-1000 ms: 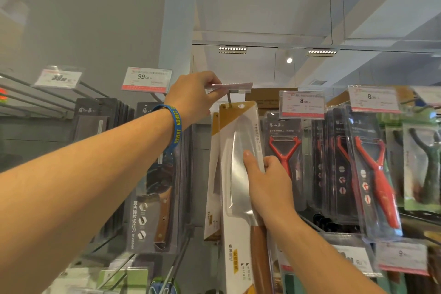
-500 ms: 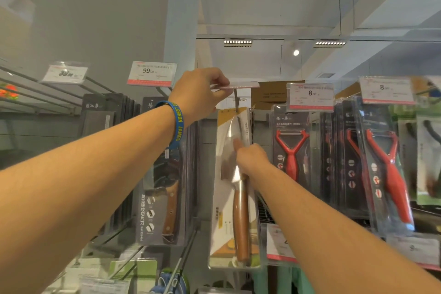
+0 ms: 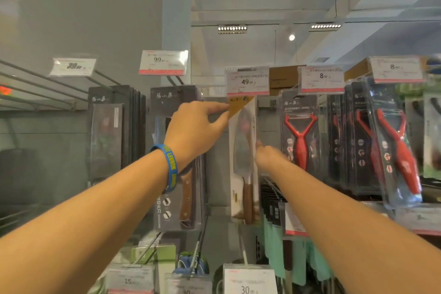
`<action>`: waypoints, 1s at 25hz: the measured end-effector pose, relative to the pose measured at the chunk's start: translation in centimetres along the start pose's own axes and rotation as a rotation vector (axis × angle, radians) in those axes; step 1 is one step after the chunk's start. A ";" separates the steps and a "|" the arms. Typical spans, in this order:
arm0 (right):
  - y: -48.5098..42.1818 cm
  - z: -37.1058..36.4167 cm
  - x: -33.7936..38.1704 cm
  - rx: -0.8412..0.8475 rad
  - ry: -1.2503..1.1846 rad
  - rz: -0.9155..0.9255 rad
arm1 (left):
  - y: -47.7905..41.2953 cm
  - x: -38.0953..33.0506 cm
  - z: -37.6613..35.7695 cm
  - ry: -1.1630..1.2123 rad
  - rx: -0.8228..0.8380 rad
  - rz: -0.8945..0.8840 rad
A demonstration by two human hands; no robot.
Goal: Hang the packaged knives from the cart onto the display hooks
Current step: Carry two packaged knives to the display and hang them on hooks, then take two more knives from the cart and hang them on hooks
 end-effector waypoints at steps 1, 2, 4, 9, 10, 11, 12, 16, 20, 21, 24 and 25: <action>1.1 0.9 0.2 -0.086 -0.039 0.021 | 1.1 0.7 -0.6 0.070 0.013 0.029; 2.3 1.8 0.9 -0.165 -0.111 0.101 | 2.2 1.4 -1.5 0.172 0.035 0.061; 5.9 2.3 2.9 -0.175 -0.280 0.326 | 4.6 2.2 -3.4 0.409 0.069 0.126; 19.2 0.1 -1.7 -0.030 -0.445 0.527 | 13.6 2.3 -6.3 0.858 0.163 0.192; 22.0 -0.7 -4.7 -0.004 -0.435 0.499 | 16.4 1.6 -7.5 0.938 0.237 0.183; 24.6 -1.6 -8.2 0.008 -0.418 0.436 | 19.6 0.8 -9.1 1.009 0.327 0.187; 27.0 -2.3 -12.4 -0.002 -0.401 0.340 | 23.0 -0.1 -11.3 1.084 0.437 0.211; 39.1 -3.8 -30.7 -0.243 -0.432 -0.180 | 36.7 -4.4 -22.0 1.250 0.906 0.402; 56.6 -6.6 -43.1 -0.463 -0.436 -0.670 | 51.5 -7.6 -31.7 1.088 1.326 0.552; 60.8 -7.5 -44.3 -0.525 -0.457 -0.760 | 54.5 -8.8 -33.4 1.090 1.416 0.553; 72.8 -10.1 -44.9 -0.748 -0.504 -0.996 | 63.2 -14.1 -36.2 1.091 1.665 0.464; 76.5 -10.8 -44.3 -0.809 -0.502 -1.055 | 65.8 -15.9 -36.3 1.087 1.742 0.429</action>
Point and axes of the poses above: each hand's wrist, its own y-axis away from the middle knuckle, its own z-axis out of the back of the hand, x = y × z, the point moved 9 cm from there along -y, towards the middle knuckle, and after that the axes turned 10 degrees about x, right-handed, at the moved point
